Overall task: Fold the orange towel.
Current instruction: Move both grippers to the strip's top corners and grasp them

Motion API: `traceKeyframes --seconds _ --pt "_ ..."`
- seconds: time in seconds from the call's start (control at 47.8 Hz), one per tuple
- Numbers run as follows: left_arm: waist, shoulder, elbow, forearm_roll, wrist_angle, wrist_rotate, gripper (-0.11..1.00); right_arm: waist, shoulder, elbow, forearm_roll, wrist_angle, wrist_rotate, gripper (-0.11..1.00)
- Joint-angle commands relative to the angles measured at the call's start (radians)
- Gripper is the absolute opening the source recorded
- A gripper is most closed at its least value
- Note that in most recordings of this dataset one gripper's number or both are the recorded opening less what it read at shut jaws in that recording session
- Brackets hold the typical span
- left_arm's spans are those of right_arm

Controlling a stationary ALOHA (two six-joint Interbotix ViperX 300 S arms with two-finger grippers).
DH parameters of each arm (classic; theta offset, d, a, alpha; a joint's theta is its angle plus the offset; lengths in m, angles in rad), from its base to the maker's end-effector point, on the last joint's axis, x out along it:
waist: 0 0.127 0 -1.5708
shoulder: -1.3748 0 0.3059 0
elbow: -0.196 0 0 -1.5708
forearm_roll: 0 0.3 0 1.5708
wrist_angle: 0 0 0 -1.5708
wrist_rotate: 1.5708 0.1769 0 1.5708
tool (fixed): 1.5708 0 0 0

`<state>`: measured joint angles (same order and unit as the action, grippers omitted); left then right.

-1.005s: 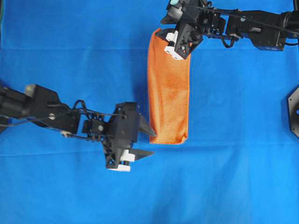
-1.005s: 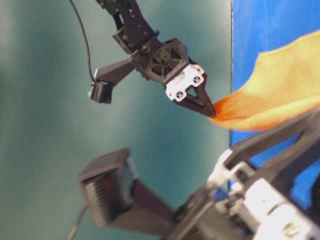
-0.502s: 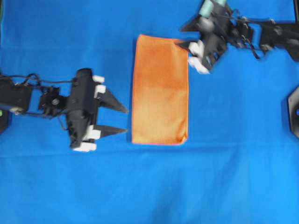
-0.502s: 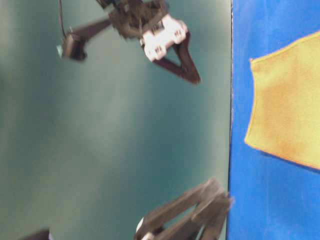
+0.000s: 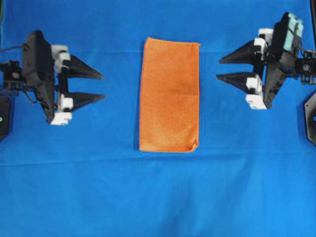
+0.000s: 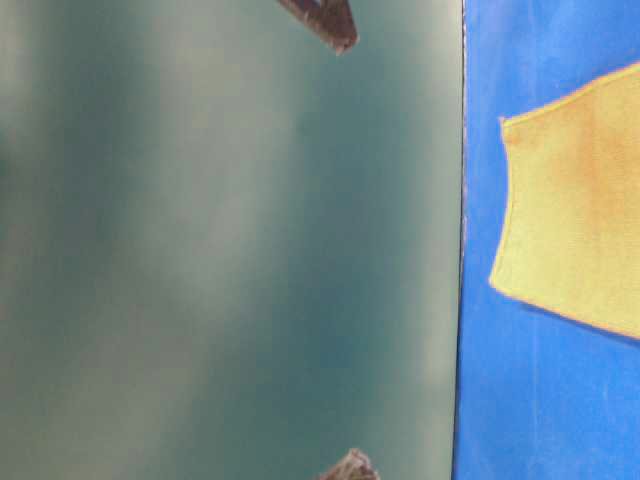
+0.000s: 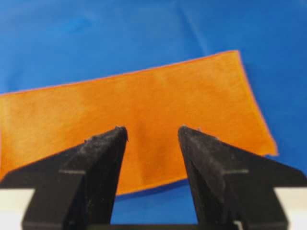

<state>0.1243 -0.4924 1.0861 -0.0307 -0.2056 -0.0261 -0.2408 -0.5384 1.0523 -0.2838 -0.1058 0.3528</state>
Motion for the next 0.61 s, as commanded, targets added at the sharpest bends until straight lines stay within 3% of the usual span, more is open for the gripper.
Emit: traceKeyframes --seconds 0.0,0.586 --pt "0.018 -0.025 0.003 0.002 -0.017 0.002 0.53 0.02 -0.012 0.0 0.005 -0.014 0.005 0.54" --pt "0.025 -0.008 -0.006 0.002 -0.052 0.003 0.53 0.014 0.012 -0.018 0.003 -0.021 0.003 0.54"
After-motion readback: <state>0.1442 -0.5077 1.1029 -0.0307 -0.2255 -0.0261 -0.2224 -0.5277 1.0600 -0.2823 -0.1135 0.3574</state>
